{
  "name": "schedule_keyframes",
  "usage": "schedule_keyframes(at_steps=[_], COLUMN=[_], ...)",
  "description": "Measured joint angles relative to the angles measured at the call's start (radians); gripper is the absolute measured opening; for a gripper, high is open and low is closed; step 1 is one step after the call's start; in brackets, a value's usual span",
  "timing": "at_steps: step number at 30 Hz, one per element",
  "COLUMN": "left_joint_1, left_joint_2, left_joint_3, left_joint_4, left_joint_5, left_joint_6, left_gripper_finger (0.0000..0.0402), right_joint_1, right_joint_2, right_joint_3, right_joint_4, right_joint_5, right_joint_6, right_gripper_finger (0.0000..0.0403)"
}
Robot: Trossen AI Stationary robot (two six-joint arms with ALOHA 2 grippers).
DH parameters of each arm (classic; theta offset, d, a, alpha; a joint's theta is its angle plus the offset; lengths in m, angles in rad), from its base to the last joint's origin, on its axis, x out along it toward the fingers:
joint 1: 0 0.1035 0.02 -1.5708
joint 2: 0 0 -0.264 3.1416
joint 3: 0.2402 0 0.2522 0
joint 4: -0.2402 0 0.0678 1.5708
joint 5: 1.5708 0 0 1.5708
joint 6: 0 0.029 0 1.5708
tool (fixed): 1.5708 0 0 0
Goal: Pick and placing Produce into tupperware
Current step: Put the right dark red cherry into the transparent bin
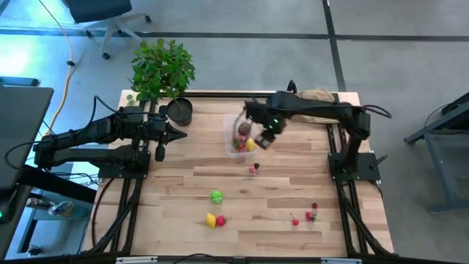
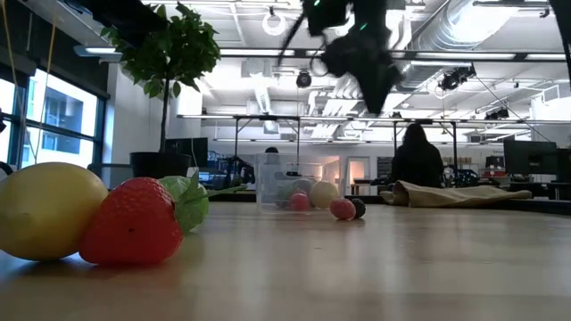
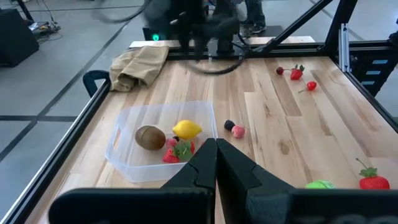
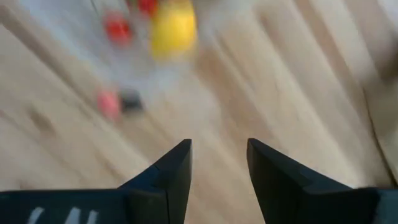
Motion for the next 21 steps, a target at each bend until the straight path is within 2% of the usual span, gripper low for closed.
schedule_keyframes(at_steps=[3,8,13,16,21], left_joint_1=[0.0,0.0,0.0,0.0,0.0], left_joint_2=[0.0,0.0,0.0,0.0,0.0], left_joint_3=[0.0,0.0,0.0,0.0,0.0], left_joint_4=[0.0,0.001,0.0,0.0,0.0], left_joint_5=[0.0,0.0,0.0,0.0,0.0], left_joint_6=[0.0,0.0,0.0,0.0,0.0], left_gripper_finger=[0.0001,0.0001,0.0001,0.0001,0.0001], right_joint_1=[0.081,0.255,0.44,0.571,0.797], right_joint_2=[-0.052,-0.155,-0.272,-0.362,-0.515], right_joint_3=[-0.002,-0.001,-0.049,-0.165,-0.435], right_joint_4=[-0.13,-0.123,-0.123,-0.115,-0.08], right_joint_5=[0.021,0.032,0.095,0.081,0.01], right_joint_6=[0.08,0.193,0.394,0.546,0.826], right_gripper_finger=[0.0146,0.0146,0.0146,0.0146,0.0146])
